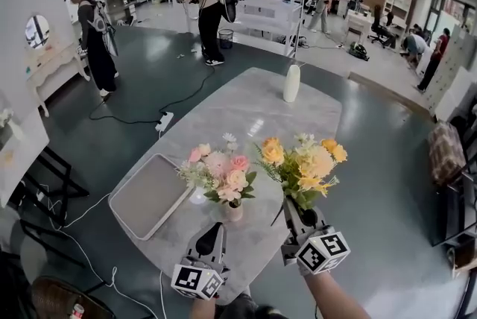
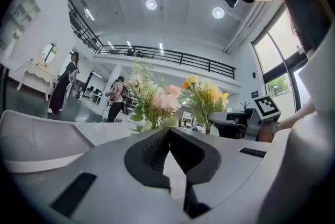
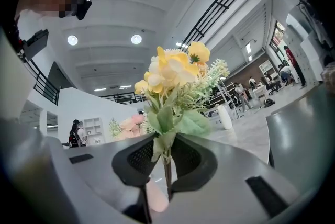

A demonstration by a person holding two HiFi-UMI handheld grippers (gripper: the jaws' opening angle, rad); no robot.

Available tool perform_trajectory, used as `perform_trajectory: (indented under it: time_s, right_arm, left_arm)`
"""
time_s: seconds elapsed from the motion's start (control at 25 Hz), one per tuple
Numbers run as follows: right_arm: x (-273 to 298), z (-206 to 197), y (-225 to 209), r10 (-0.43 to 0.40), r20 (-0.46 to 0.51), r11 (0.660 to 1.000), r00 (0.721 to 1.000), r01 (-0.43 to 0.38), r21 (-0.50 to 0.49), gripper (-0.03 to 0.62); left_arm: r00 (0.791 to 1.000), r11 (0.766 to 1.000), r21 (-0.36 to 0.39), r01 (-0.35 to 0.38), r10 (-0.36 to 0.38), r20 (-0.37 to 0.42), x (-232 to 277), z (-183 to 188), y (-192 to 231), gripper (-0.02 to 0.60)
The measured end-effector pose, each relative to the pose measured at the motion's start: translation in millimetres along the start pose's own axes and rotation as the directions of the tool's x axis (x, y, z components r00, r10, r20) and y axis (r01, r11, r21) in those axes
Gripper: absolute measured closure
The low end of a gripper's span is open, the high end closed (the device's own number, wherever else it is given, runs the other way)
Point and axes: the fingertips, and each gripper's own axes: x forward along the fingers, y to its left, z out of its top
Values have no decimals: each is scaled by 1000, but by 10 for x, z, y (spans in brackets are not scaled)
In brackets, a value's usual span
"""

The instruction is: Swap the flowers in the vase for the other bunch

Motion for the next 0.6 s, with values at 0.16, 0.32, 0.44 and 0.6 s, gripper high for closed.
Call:
perform_trajectory:
  time_s: [0.16,0.32,0.44,0.6]
  right_arm:
    - [-84,-41,-47,-10,-14,1000,1000,10,10,528]
    - [-155,-96,-38,-18,-29,1000,999,18,14,528]
    - [-239,-130,-45,-10,-40,1000,999,11,15,528]
    - [-377,-189,-39,-2,-47,1000,999,3,13,528]
  left_arm:
    - [1000,999,-18,-27,27,1,-112,-35,-19,568]
    - [999,999,-22,-38,38,7,-208,-16,-27,568]
    - [999,999,-23,-44,45,19,-247,-12,-85,568]
    - [999,999,-17,-42,43,27,-330,-46,-183,568]
